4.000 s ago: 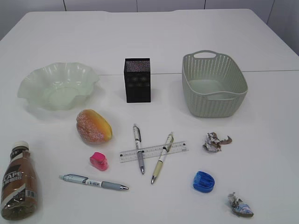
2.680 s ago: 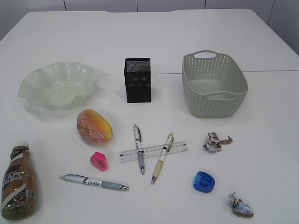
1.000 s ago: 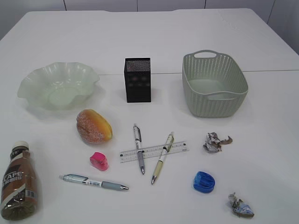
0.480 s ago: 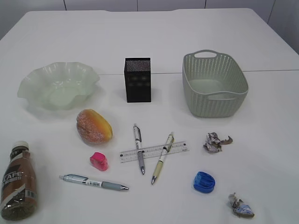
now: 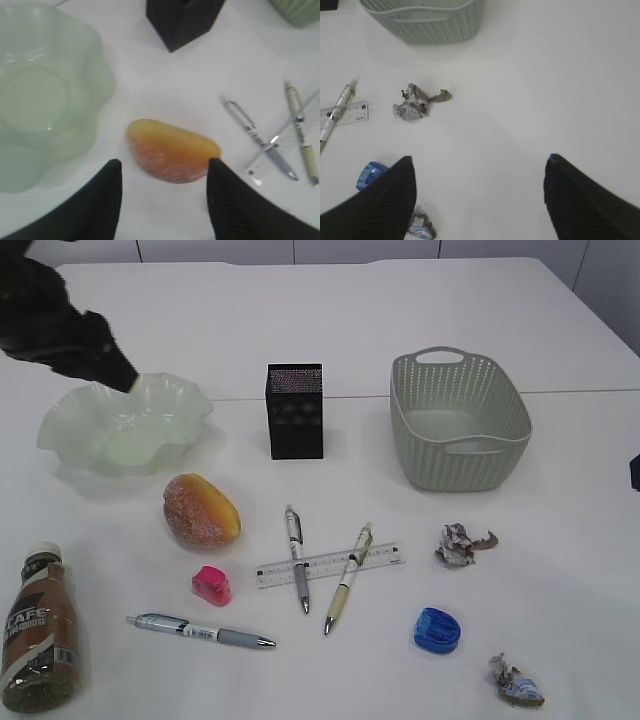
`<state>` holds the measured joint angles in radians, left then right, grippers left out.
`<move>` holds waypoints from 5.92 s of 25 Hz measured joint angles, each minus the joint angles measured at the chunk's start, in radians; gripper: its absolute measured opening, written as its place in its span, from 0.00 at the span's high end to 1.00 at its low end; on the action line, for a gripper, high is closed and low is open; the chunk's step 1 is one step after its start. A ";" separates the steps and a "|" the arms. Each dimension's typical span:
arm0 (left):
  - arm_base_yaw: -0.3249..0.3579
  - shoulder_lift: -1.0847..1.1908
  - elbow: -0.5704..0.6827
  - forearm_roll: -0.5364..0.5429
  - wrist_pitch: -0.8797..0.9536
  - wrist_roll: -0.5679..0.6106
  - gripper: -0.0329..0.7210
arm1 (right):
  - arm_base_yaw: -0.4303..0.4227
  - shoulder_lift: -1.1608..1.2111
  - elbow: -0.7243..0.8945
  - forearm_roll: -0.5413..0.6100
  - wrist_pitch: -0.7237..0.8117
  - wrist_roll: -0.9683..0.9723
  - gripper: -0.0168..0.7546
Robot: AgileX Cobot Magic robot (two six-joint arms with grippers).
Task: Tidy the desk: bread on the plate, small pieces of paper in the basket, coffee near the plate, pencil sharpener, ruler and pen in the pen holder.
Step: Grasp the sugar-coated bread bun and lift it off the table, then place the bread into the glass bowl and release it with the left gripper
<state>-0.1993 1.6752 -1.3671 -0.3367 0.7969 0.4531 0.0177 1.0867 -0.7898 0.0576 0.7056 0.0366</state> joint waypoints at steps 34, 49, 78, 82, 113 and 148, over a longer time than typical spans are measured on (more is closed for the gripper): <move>-0.227 0.260 -0.004 0.426 -0.088 -1.524 0.24 | 0.000 0.000 0.000 0.005 0.035 -0.002 0.22; -0.227 0.337 -0.005 0.420 -0.093 -1.600 0.25 | 0.000 0.000 -0.002 0.005 0.035 -0.002 0.22; -0.227 0.390 -0.012 0.410 -0.144 -1.600 0.71 | 0.000 0.000 -0.002 0.005 0.031 -0.002 0.22; -0.227 0.390 -0.013 0.410 -0.142 -1.600 0.74 | 0.000 0.000 -0.002 0.005 0.031 -0.002 0.22; -0.050 0.226 -0.183 0.546 -0.140 -1.600 0.76 | 0.000 0.000 -0.002 0.003 0.031 -0.002 0.22; 0.073 0.433 -0.183 0.662 -0.444 -1.590 0.24 | 0.000 0.000 -0.002 0.003 0.029 -0.002 0.22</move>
<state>-0.1265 2.1081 -1.5502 0.3250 0.3531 -1.1371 0.0177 1.0865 -0.7921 0.0603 0.7351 0.0349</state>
